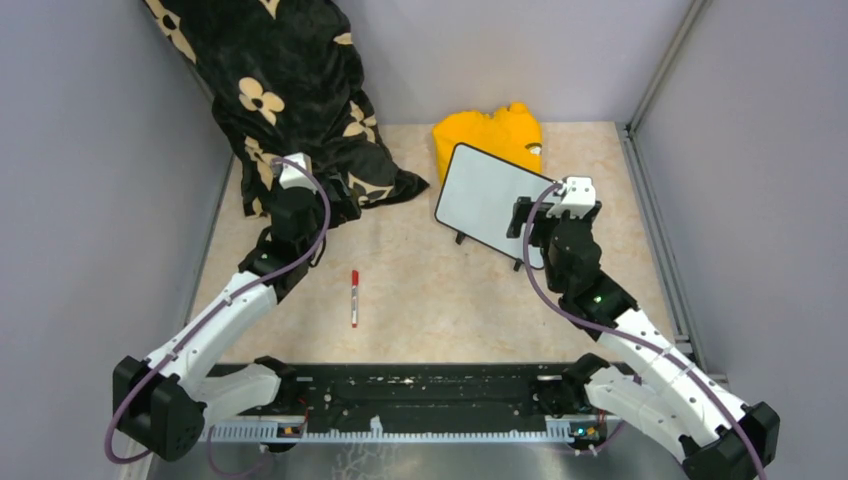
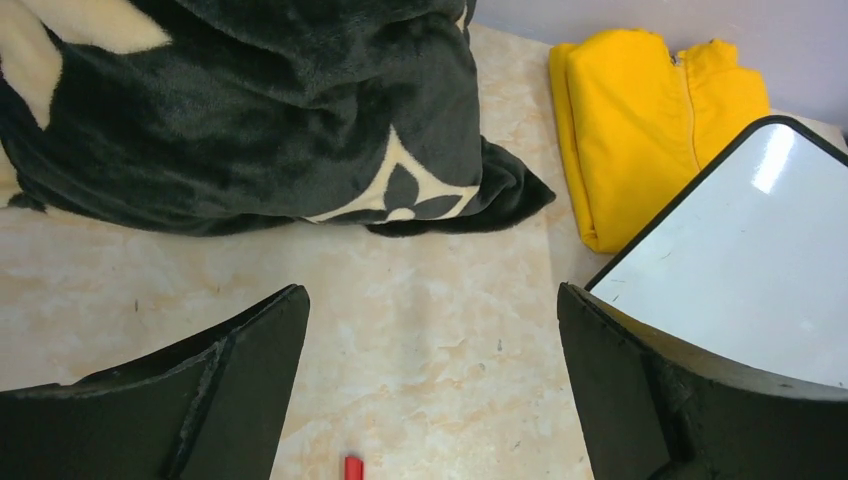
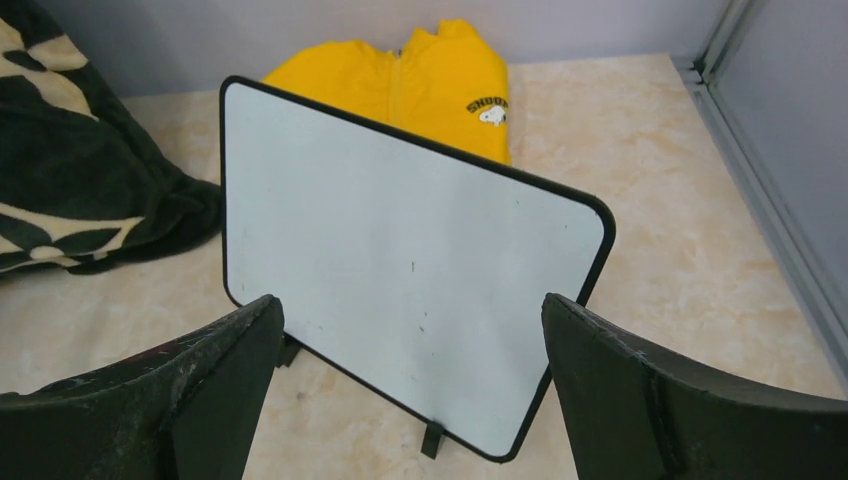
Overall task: Write a sentence on the whiteboard
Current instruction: Adjust the whiteboard at the center of the board.
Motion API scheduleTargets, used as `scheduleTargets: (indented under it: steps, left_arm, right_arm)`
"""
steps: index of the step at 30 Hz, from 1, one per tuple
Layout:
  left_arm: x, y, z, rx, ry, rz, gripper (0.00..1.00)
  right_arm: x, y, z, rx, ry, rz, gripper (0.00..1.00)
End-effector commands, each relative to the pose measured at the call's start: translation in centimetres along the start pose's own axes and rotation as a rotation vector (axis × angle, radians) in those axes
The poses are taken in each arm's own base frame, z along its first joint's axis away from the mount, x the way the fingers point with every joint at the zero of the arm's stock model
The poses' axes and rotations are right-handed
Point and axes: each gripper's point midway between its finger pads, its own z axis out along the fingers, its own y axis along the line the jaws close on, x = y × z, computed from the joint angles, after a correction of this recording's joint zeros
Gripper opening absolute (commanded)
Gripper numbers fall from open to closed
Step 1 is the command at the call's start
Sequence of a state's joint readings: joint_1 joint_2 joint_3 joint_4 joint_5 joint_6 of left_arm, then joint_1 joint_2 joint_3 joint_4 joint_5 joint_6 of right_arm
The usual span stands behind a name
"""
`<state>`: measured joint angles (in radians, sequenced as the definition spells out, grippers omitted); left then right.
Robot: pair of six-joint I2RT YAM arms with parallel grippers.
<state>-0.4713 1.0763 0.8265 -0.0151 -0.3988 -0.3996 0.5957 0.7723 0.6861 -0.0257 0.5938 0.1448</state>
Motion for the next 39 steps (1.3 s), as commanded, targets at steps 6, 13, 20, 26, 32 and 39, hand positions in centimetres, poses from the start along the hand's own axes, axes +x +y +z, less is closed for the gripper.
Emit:
scheduleTargets:
  steps: [6,13,20,26,32,39]
  left_arm:
    - [-1.6,0.4,-0.4,-0.021,-0.100,-0.026,0.99]
    - [-1.8,-0.2,-0.6,0.014,-0.106,-0.026,0.99]
    - [-1.9,-2.4,-1.6,0.155,-0.085,0.029,0.99]
    - [-1.2,-4.1,-2.3,0.278,-0.068,0.105,0.99]
    - [-0.6,-3.8,-1.9,0.256,-0.042,0.080,0.99]
    - [-0.2,-4.5,-2.2,0.296,-0.025,0.074,0.99]
  right_arm:
    - [-0.3,0.1,-0.2,-0.026,0.002,0.122,0.99]
    - [-0.1,1.0,-0.5,-0.077,0.033,0.122,0.98]
    - [3.0,2.5,-0.8,-0.046,0.141,0.069,0.99]
    - [8.0,4.8,-1.4,-0.022,0.252,0.047,0.98]
    - [12.7,4.1,-0.9,0.085,0.320,0.119,0.83]
    - [16.3,2.6,-0.7,0.189,0.368,0.159,0.57]
